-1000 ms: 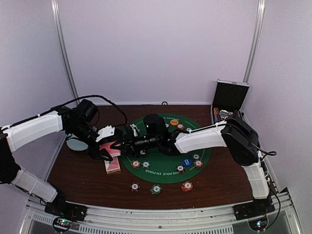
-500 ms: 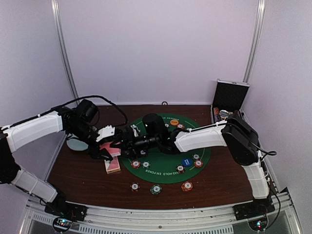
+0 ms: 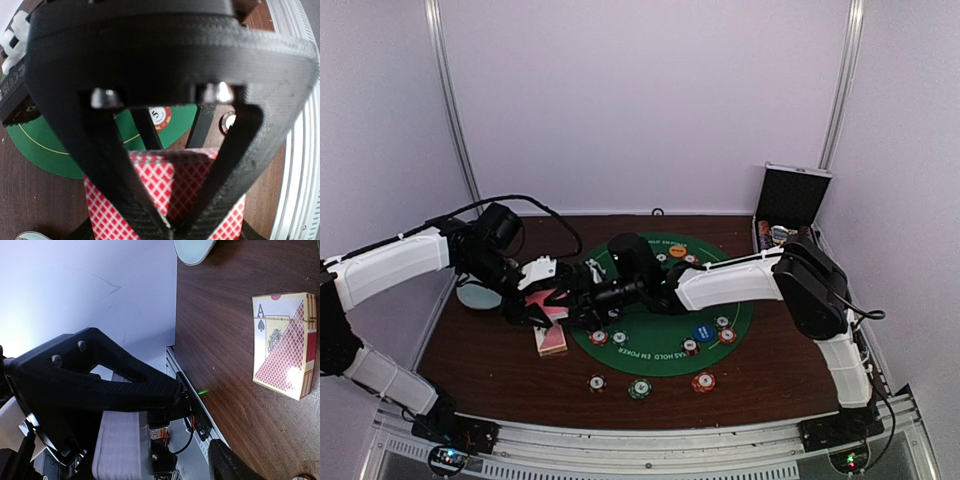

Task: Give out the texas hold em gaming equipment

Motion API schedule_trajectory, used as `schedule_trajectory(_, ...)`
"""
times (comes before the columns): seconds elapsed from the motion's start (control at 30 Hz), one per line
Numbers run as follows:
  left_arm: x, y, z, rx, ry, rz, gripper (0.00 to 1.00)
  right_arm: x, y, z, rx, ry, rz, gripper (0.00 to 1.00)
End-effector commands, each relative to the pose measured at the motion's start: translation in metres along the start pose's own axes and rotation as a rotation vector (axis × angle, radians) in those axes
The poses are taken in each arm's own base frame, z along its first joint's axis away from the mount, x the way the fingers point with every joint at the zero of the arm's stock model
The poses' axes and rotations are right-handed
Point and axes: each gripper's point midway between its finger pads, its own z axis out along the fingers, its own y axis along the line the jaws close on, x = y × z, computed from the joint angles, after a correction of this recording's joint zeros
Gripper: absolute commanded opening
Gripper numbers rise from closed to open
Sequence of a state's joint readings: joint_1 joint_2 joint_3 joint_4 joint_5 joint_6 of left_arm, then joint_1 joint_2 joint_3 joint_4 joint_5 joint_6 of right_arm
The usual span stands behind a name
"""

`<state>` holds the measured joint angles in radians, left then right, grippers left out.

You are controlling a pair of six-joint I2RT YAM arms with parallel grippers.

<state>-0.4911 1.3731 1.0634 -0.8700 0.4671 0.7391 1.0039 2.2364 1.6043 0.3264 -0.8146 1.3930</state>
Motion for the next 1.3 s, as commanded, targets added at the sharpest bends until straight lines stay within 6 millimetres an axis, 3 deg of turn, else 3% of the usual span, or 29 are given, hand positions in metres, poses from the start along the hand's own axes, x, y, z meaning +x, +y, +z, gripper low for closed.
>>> schedule_trajectory(0.0, -0.015, 0.006, -0.008, -0.019, -0.041, 0.018, 0.42, 0.001, -0.004, 0.003, 0.025, 0.021, -0.013, 0.61)
schedule_trajectory(0.2, -0.01, 0.005, -0.009, -0.025, -0.024, 0.016, 0.41, -0.006, -0.017, -0.011, 0.075, -0.007, -0.008, 0.56)
schedule_trajectory(0.57, -0.007, 0.003, -0.009, -0.022, -0.013, 0.015, 0.4, -0.004, -0.015, -0.025, 0.096, -0.011, -0.03, 0.54)
schedule_trajectory(0.83, -0.001, 0.002, -0.006, -0.024, 0.009, 0.006, 0.38, -0.003, -0.001, -0.031, 0.09, -0.016, -0.055, 0.47)
schedule_trajectory(1.07, 0.003, 0.0, -0.005, -0.024, 0.017, 0.0, 0.38, -0.002, -0.001, -0.034, 0.095, -0.018, -0.057, 0.43)
schedule_trajectory(1.27, 0.006, 0.001, -0.003, -0.023, 0.031, -0.01, 0.38, -0.002, 0.014, -0.038, 0.07, -0.026, -0.074, 0.36)
